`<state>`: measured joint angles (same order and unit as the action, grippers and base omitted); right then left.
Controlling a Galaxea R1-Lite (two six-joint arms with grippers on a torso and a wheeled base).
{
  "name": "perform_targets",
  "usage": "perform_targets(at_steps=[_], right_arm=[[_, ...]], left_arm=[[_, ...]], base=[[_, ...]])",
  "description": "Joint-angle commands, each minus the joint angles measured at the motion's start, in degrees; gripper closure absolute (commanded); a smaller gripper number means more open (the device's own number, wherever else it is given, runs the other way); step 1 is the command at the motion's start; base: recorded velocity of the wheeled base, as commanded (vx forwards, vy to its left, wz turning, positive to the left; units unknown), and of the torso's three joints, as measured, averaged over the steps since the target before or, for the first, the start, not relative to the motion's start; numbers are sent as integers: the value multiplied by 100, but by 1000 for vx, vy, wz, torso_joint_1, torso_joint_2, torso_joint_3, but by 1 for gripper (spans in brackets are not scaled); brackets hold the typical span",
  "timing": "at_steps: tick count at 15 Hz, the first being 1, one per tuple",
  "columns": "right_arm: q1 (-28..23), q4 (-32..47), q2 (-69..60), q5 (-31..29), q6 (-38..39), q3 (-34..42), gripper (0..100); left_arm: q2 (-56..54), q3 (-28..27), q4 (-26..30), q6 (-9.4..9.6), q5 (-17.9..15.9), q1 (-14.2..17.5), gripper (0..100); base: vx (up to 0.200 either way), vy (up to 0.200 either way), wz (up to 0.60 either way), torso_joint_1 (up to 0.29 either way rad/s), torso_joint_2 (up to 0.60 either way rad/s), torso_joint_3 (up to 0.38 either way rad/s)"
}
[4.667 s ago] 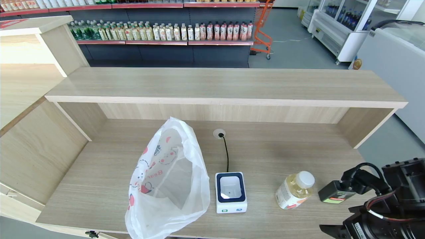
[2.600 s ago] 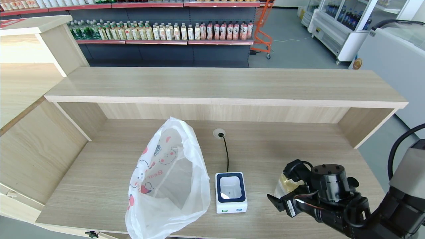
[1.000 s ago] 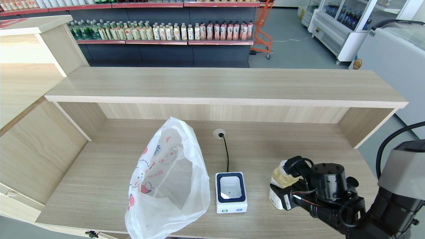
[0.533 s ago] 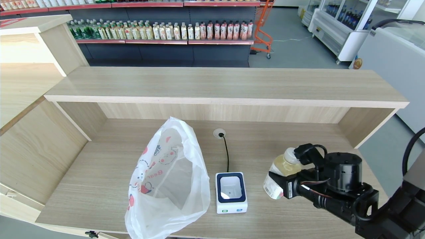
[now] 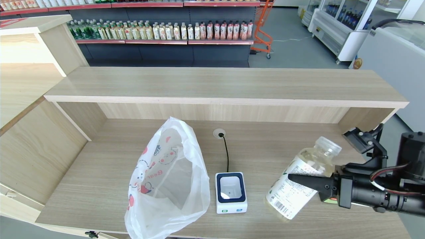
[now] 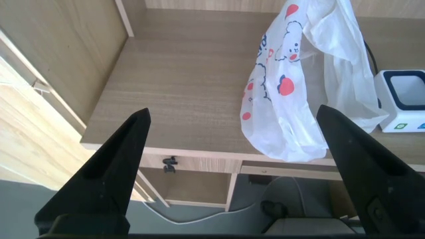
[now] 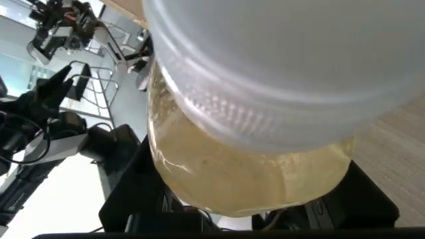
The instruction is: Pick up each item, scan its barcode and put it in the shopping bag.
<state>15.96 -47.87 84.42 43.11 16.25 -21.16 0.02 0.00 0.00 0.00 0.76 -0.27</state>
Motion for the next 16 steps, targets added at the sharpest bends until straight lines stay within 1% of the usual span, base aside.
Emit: perform_targets(at_steps=[1, 4, 5, 6, 7, 10, 13, 16], right_arm=[[-93, 252, -690, 330, 291, -116, 100], [-14, 296, -716, 436, 704, -125, 100], [153, 296, -787, 427, 1073, -125, 100], [224, 296, -813, 427, 1170, -125, 100], [558, 296, -857, 409, 1398, -125, 100], [953, 366, -1024, 409, 1847, -125, 100], [1313, 551, -1138, 409, 1979, -195, 100], [1349, 551, -1129, 409, 1970, -195, 100]], left_arm=[[-2, 0, 0, 0, 4, 0, 0], [-2, 0, 0, 0, 4, 0, 0], [-2, 0, 0, 0, 4, 0, 0], [-2, 0, 0, 0, 4, 0, 0], [-2, 0, 0, 0, 4, 0, 0], [-2, 0, 0, 0, 4, 0, 0], [-2, 0, 0, 0, 4, 0, 0], [-2, 0, 0, 0, 4, 0, 0]], base=[[0, 0, 0, 0, 0, 0], [0, 0, 0, 0, 0, 0], [0, 0, 0, 0, 0, 0], [0, 0, 0, 0, 0, 0], [0, 0, 0, 0, 0, 0], [0, 0, 0, 0, 0, 0], [0, 0, 0, 0, 0, 0], [0, 0, 0, 0, 0, 0]])
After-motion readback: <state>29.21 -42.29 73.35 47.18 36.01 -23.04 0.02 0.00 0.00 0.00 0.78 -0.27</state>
